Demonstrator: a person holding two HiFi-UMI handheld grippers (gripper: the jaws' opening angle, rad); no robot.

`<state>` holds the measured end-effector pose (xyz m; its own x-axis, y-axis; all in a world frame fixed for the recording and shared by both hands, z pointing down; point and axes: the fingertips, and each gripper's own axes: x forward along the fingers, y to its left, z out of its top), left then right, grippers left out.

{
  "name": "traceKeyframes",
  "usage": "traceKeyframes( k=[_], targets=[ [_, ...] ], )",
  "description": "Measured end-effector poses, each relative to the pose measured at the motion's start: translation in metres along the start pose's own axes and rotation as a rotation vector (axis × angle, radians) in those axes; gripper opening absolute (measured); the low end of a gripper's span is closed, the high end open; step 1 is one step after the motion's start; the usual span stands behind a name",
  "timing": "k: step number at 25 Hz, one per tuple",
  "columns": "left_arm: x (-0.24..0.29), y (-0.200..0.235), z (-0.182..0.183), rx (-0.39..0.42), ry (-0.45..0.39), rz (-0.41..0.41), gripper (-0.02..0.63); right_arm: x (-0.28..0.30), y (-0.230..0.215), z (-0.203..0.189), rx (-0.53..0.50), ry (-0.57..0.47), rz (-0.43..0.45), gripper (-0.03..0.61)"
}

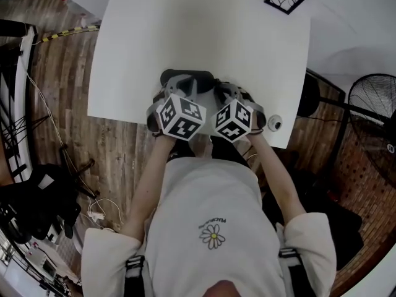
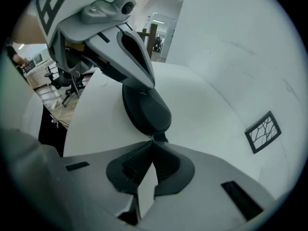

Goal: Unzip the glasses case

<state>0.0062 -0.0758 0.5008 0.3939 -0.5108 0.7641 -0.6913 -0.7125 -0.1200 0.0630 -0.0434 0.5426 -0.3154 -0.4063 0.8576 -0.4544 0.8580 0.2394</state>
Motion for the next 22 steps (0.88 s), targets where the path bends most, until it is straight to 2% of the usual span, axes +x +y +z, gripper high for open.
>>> traceKeyframes(
  k=[5,11,14,19,22],
  targets=[
    [-0.001,0.001,0.003,-0.005,0.014,-0.017,0.006,0.005,-0.028,0.007,-0.097,0.008,0.025,0.006],
    [0.001,0.002,0.0,-0.033,0.022,-0.052,0.006,0.02,-0.039,0.024,-0.395,0.008,0.122,0.006],
    [0.002,0.002,-0.001,-0.037,0.021,-0.048,0.006,0.026,-0.04,0.028,-0.497,0.007,0.149,0.006],
    [0.001,0.007,0.001,-0.041,0.021,-0.06,0.006,0.029,-0.043,0.037,-0.588,0.006,0.169,0.006],
    [0.003,0.008,0.0,-0.038,0.025,-0.055,0.006,0.032,-0.044,0.037,-0.588,-0.006,0.158,0.006]
  ],
)
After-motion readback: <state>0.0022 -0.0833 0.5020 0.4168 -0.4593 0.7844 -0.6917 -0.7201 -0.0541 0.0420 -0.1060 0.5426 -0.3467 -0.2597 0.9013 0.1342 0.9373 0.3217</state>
